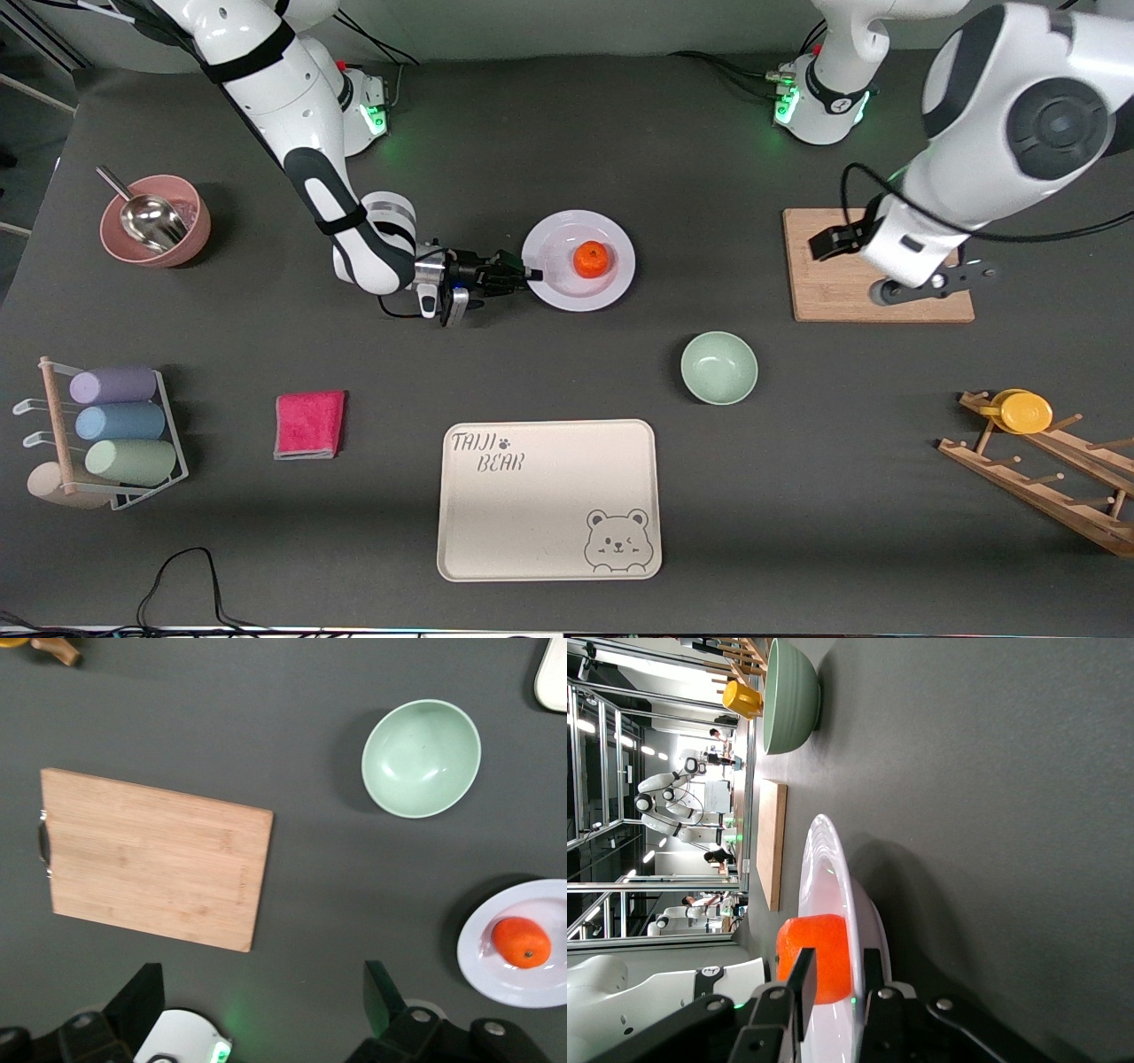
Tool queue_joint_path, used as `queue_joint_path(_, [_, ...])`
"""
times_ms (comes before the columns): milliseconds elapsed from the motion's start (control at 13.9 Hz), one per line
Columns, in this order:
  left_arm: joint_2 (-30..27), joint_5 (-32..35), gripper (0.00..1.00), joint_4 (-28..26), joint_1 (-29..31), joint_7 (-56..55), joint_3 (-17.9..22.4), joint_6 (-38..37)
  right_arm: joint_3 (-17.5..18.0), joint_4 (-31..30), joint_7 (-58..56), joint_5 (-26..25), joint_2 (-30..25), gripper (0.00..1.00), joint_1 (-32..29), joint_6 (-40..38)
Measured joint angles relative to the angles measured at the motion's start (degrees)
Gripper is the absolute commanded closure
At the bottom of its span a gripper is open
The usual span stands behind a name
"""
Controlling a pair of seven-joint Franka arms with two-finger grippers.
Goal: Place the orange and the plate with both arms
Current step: 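Drag the plate with the right gripper while the left gripper retracts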
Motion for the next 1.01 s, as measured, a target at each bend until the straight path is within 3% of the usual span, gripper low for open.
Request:
queue_joint_path(72, [-1.4, 0.0, 0.0, -1.0, 0.0, 2.5, 1.1, -0.2, 0.0, 0.0, 0.0, 0.0, 0.0, 1.0, 0.1, 0.0])
queue_joint_path(288, [-5.7, 0.1, 0.0, -4.0, 0.8, 8.8, 3.7, -0.6, 0.1, 0.1, -0.1, 0.0, 0.1, 1.0, 0.1, 0.0])
queue_joint_path(649, [-8.2, 0.7, 0.0, -4.3, 11.2, 17.6, 1.0, -1.6, 0.1, 1.4, 2.5, 0.3, 0.1, 1.0, 0.1, 0.2])
queue_joint_path(865, [-8.2, 2.3, 0.0, -3.2, 10.5, 18.0, 2.0, -1.6, -0.6, 3.4, 7.3, -0.9, -0.2, 1.0, 0.1, 0.5])
queue_joint_path(1010, [-8.1, 2.6, 0.0, -2.8, 6.1, 18.0, 6.6, -1.6, -3.0, 5.5, 12.3, -4.5, -1.0, 1.0, 0.0, -1.0])
